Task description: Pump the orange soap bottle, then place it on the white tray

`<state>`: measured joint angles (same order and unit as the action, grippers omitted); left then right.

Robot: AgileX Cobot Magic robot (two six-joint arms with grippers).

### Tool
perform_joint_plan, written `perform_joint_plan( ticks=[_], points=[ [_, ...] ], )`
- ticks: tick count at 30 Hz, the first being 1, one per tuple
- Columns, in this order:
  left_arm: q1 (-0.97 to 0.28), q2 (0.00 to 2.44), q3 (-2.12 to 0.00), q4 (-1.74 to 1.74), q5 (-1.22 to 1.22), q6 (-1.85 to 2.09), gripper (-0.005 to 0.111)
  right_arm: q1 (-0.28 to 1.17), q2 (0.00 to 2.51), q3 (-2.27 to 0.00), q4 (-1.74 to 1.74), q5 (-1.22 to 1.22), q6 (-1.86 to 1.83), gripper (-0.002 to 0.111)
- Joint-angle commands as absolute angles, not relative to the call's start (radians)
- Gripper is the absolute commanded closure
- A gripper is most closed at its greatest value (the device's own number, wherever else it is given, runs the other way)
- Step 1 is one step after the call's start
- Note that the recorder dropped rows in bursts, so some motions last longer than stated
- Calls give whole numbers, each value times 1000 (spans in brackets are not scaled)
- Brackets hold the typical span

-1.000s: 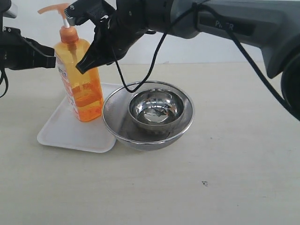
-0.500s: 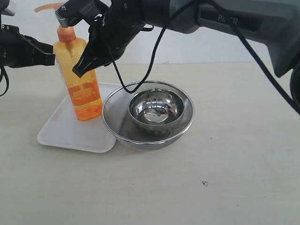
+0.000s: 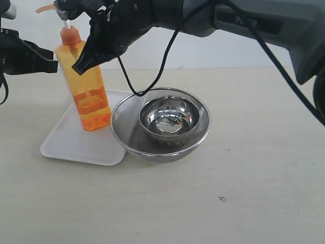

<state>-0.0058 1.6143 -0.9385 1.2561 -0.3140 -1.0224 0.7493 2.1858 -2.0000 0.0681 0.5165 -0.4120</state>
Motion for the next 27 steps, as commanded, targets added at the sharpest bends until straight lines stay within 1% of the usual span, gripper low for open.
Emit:
perform_joint_plan(
  ticks=[1,10,17,21,27],
  points=[
    [-5,1615,-941,1245,-329,-1004,102,758,2218,-2006,196,522,-503,108],
    [-5,1675,-943,1245,-320,-975,102,782,2207,-2006,147,573,-505,108],
    [30,1666,-955,1245,-266,-937,102,780,2155,-2006,-136,678,-322,108],
    [38,1682,-996,1244,-265,-935,102,777,2157,-2006,-250,591,-233,108],
    [38,1734,-1061,1244,-299,-933,102,777,2189,-2006,-247,485,-180,108]
  ],
)
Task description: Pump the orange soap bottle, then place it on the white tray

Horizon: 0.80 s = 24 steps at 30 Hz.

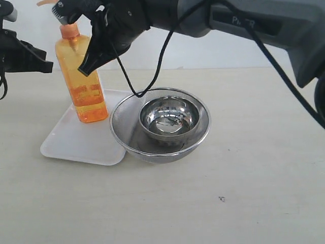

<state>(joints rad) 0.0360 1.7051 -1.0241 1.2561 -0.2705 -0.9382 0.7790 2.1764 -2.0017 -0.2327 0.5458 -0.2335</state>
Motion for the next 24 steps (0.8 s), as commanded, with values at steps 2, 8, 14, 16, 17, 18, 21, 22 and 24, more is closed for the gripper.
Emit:
perform_joint_plan(
  ticks=[2,8,14,16,17,18,21,22,24],
  points=[
    [38,1755,-1084,1244,-306,-933,102,777,2197,-2006,-247,466,-177,108],
    [38,1834,-1163,1244,-376,-933,102,777,2225,-2006,-245,423,-169,108],
    [38,1904,-1222,1244,-431,-933,102,777,2234,-2006,-245,401,-160,108],
    [38,1914,-1222,1244,-463,-933,102,777,2234,-2006,-245,401,-160,108],
    [38,1915,-1222,1244,-465,-933,102,777,2234,-2006,-245,401,-157,108],
    [38,1915,-1222,1244,-465,-933,102,777,2234,-2006,-245,401,-157,108],
    [38,1915,-1222,1244,-463,-933,102,777,2234,-2006,-245,416,-157,108],
    [38,1906,-1222,1244,-425,-947,102,777,2234,-2006,-250,442,-157,108],
    [38,1873,-1220,1244,-335,-949,102,777,2222,-2006,-271,501,-157,108]
  ],
)
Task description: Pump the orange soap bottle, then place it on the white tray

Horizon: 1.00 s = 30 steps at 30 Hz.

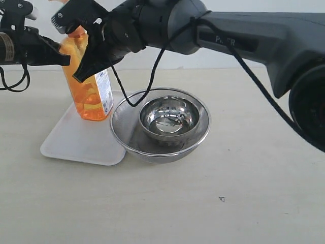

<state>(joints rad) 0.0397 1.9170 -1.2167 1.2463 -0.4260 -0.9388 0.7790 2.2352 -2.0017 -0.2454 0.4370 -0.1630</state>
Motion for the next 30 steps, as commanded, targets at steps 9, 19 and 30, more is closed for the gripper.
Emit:
perform_joint_plan(
  ticks=[9,19,30],
  points=[
    [38,1640,-1053,1246,-182,-1001,102,777,2035,-2006,-269,734,-156,108],
    [26,1113,-800,1246,-110,-1225,102,777,1784,-2006,-50,1169,-278,108],
    [-50,595,-527,1246,49,-1346,102,777,1617,-1975,216,1221,-350,108]
  ],
)
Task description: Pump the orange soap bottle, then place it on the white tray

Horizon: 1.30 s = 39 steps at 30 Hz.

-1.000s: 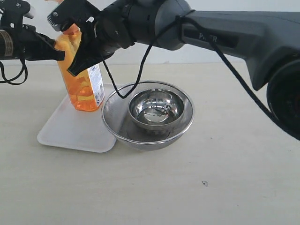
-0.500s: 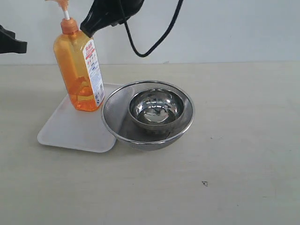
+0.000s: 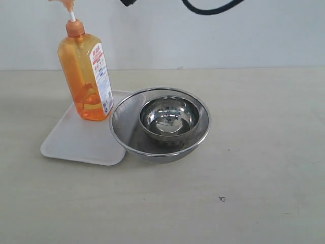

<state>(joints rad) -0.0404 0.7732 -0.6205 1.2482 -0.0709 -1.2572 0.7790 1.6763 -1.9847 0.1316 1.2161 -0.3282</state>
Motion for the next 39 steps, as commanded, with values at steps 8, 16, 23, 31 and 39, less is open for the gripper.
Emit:
perform_joint_plan(
  ticks=[8,16,23,31,39],
  points=[
    [-50,241,-437,1246,18,-1430,102,777,1555,-1975,221,1221,-328,108],
    [-50,22,-435,1246,0,-1430,102,777,1546,-1975,223,1221,-286,108],
    [-50,0,-439,1246,-8,-1430,102,777,1546,-1975,229,1221,-286,108],
    [-50,0,-439,1246,-8,-1430,102,777,1546,-1975,229,1221,-286,108],
    [-50,0,-439,1246,-8,-1430,102,777,1454,-1975,158,1221,-315,108]
  ],
)
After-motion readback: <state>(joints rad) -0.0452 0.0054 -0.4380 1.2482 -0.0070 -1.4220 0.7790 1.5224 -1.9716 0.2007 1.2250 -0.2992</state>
